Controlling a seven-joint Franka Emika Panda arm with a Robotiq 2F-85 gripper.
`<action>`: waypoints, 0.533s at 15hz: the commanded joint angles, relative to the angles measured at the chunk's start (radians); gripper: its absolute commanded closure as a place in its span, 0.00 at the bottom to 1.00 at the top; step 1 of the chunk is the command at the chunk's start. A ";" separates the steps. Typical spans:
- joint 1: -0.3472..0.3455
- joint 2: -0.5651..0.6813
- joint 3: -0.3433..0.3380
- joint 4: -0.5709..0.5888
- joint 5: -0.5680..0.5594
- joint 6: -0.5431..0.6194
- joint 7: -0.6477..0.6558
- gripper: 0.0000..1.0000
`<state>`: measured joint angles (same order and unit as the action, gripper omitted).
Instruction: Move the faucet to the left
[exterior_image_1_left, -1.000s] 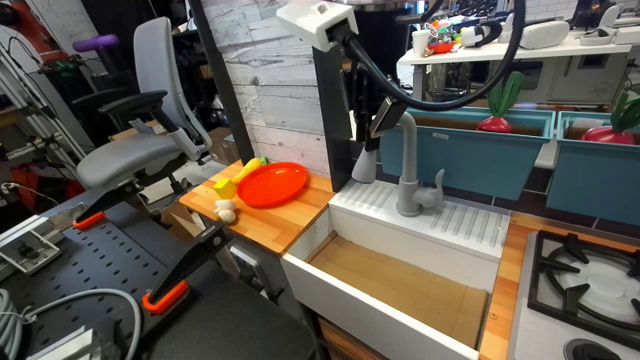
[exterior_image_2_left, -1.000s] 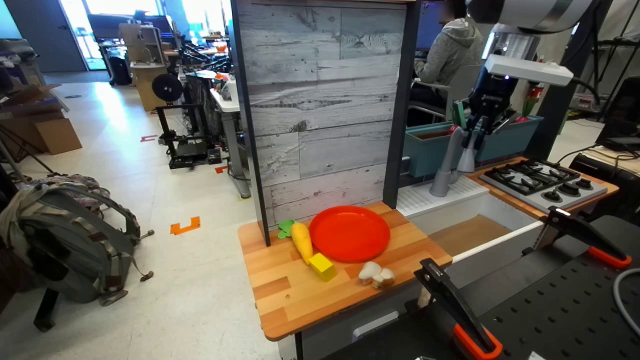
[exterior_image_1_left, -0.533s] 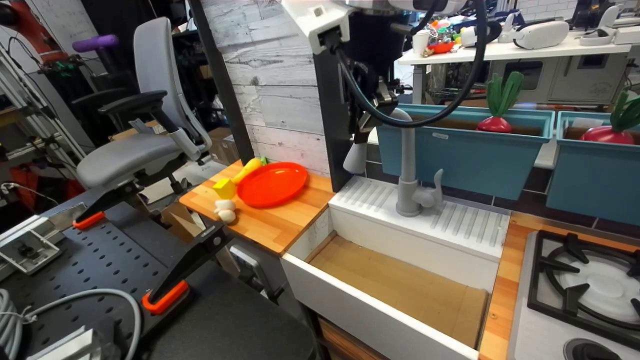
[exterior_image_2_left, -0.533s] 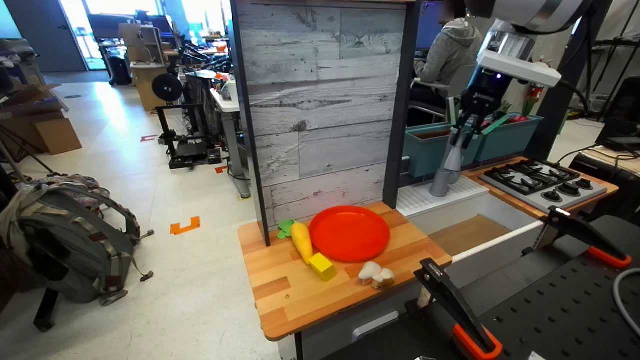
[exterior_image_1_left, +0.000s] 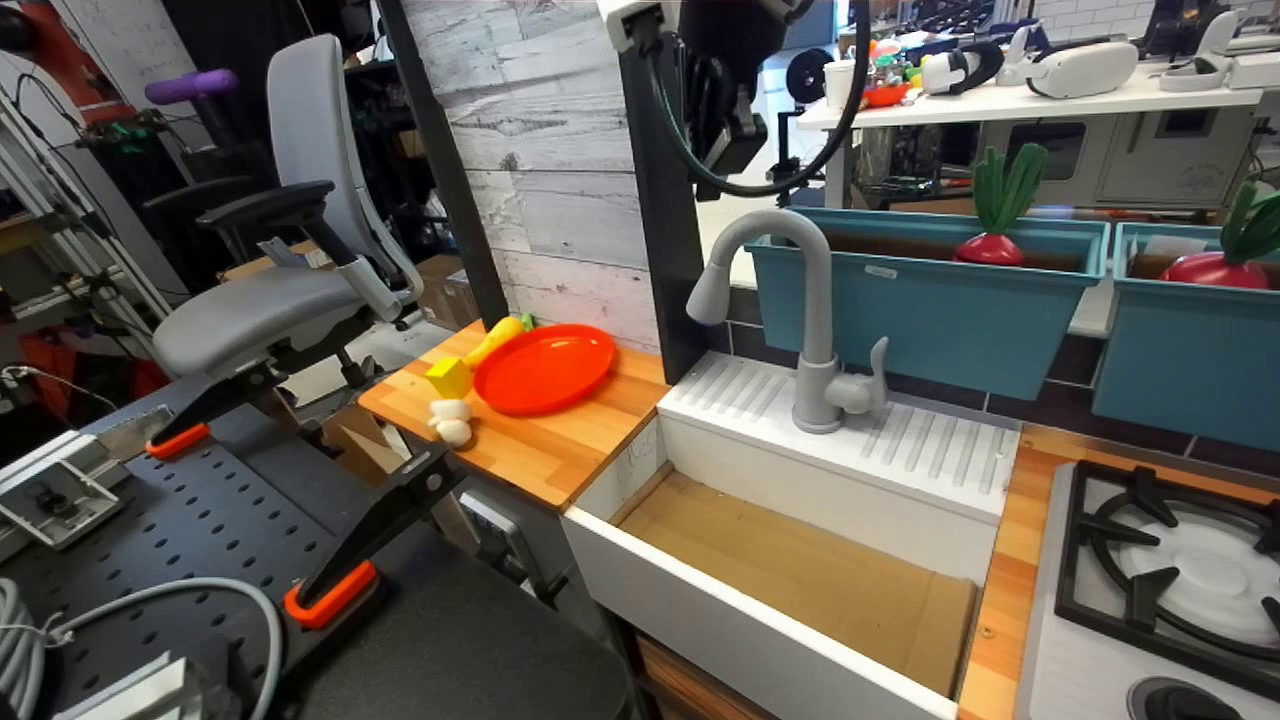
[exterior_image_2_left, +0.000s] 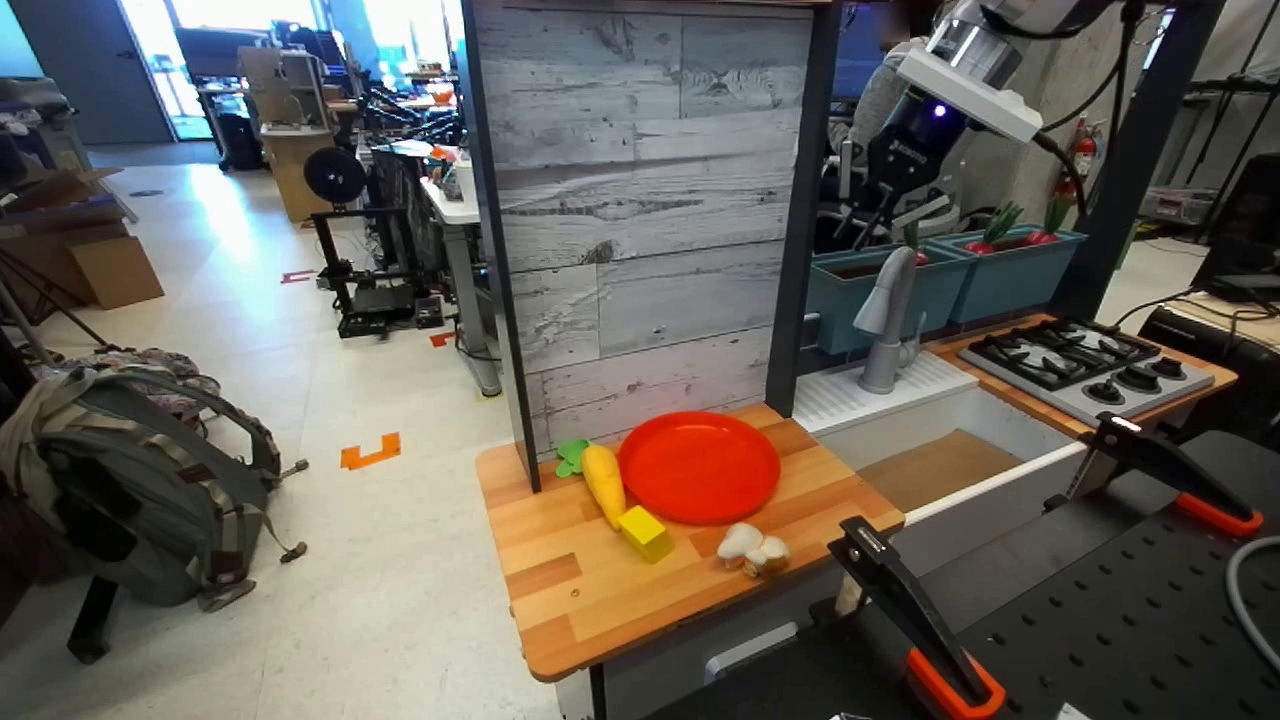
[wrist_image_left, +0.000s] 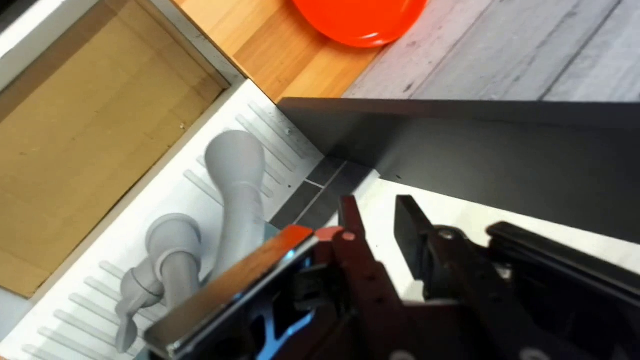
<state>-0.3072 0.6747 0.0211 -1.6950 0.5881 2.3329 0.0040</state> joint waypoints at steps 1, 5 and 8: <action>-0.014 0.021 0.013 0.070 0.056 -0.028 0.006 0.94; -0.013 -0.010 -0.004 0.031 0.046 -0.035 -0.019 0.42; -0.010 -0.068 -0.022 -0.047 0.022 -0.038 -0.042 0.21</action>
<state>-0.3087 0.6734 0.0119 -1.6667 0.6196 2.3286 -0.0033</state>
